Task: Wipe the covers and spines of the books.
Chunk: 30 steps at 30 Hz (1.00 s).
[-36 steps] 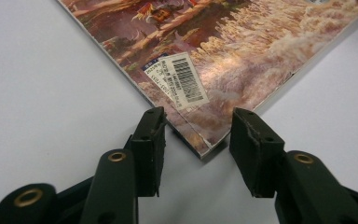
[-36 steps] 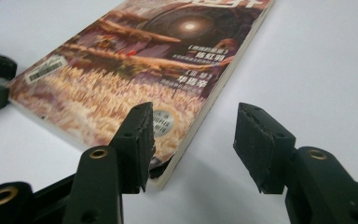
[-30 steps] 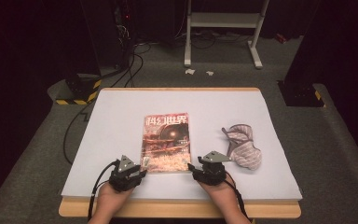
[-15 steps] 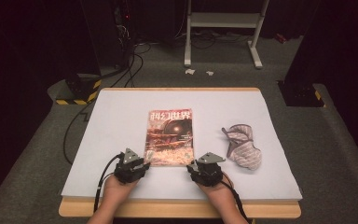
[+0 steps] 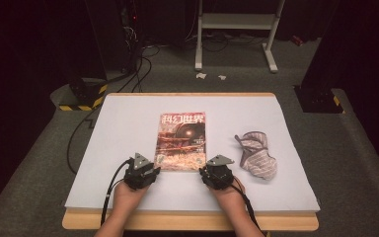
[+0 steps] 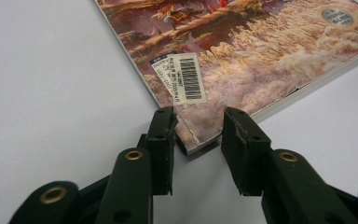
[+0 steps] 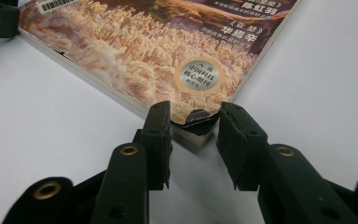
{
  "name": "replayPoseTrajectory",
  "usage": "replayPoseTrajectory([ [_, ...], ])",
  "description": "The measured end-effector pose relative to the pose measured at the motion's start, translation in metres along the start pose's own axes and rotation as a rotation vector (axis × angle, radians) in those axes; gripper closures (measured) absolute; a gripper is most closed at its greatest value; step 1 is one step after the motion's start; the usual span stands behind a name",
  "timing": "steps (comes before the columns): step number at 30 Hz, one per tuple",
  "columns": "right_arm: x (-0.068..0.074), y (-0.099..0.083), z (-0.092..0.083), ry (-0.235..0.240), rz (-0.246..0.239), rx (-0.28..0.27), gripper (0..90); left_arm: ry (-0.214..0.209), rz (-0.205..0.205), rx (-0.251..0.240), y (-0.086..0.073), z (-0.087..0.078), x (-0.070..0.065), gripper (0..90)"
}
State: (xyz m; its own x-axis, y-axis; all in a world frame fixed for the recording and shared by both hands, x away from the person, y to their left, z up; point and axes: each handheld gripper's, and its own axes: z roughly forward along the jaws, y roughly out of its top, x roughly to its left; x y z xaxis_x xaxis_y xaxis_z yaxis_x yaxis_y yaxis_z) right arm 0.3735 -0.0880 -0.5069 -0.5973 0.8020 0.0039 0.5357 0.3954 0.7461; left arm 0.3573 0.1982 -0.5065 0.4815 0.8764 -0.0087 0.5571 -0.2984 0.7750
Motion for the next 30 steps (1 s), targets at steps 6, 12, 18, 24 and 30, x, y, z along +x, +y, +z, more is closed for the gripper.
replayPoseTrajectory([
  [6, -0.003, 0.002, -0.009, 0.017, 0.007, -0.04, 54.1, 0.0, -0.014, -0.062, 0.001, -0.015, 0.006, 56.6],
  [12, -0.008, 0.001, -0.022, 0.012, 0.025, -0.105, 50.2, 0.003, -0.003, -0.084, -0.001, -0.027, 0.011, 49.4],
  [18, -0.018, -0.001, -0.039, -0.023, 0.04, -0.166, 48.9, 0.022, -0.009, -0.121, -0.001, -0.042, 0.021, 42.7],
  [24, -0.033, -0.003, -0.051, -0.056, 0.071, -0.214, 47.5, 0.055, -0.04, -0.155, -0.005, -0.058, 0.04, 39.2],
  [30, -0.048, -0.006, -0.064, -0.093, 0.093, -0.241, 46.0, 0.09, -0.098, -0.19, -0.007, -0.075, 0.062, 35.7],
])
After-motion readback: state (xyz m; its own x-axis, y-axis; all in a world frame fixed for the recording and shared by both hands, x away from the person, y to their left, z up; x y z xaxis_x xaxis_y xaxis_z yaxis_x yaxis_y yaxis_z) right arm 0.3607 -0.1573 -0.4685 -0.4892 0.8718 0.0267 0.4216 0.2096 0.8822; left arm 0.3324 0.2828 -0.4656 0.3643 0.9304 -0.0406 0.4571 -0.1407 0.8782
